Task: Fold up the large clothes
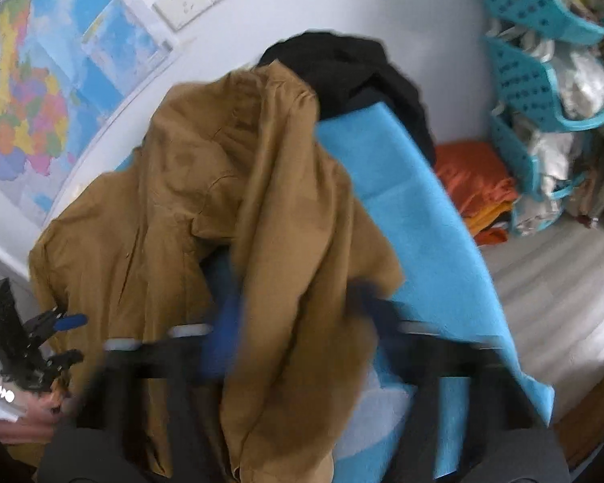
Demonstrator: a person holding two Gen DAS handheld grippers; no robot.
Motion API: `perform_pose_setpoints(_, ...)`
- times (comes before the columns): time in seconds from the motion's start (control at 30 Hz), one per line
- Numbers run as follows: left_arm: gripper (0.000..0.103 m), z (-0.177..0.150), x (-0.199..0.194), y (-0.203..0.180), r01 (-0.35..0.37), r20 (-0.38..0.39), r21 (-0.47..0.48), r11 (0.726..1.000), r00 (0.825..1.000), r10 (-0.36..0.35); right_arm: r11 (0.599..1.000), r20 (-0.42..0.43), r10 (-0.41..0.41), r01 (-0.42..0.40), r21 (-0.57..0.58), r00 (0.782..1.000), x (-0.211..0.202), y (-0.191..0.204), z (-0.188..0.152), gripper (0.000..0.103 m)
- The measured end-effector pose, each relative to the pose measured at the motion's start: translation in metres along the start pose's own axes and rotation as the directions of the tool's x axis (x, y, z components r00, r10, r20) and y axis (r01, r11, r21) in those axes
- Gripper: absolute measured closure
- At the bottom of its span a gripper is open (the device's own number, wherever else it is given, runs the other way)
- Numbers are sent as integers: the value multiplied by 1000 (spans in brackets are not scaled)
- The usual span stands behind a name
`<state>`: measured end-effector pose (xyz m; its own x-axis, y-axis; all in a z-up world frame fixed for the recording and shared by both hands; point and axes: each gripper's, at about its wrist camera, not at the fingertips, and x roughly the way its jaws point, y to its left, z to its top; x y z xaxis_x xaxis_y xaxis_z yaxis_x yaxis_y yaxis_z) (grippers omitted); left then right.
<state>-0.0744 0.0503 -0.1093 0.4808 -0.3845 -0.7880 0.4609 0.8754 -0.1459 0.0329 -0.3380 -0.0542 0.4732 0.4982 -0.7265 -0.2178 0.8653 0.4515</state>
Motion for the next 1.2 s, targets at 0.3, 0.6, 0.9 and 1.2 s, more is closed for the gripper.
perform_pose_setpoints(0.3,38,18,1,23,-7,20,-41,999,1000,7,998,149,57,-56,-8,987,-116,35,78,99)
perform_pose_setpoints(0.6,33,30,-11,43,47,95,-66,997,995,-41,957,-80,235,-245,-157,969,-88,164,71,98)
perform_pose_setpoints(0.9,28,23,-38,80,136,170,-144,980,979,-111,867,-340,366,-451,-214,866,31,263,31,82)
perform_pose_setpoints(1.2,26,-10,-55,113,158,160,-226,961,979,-124,879,-210,329,-380,-289,921,32,232,58,47)
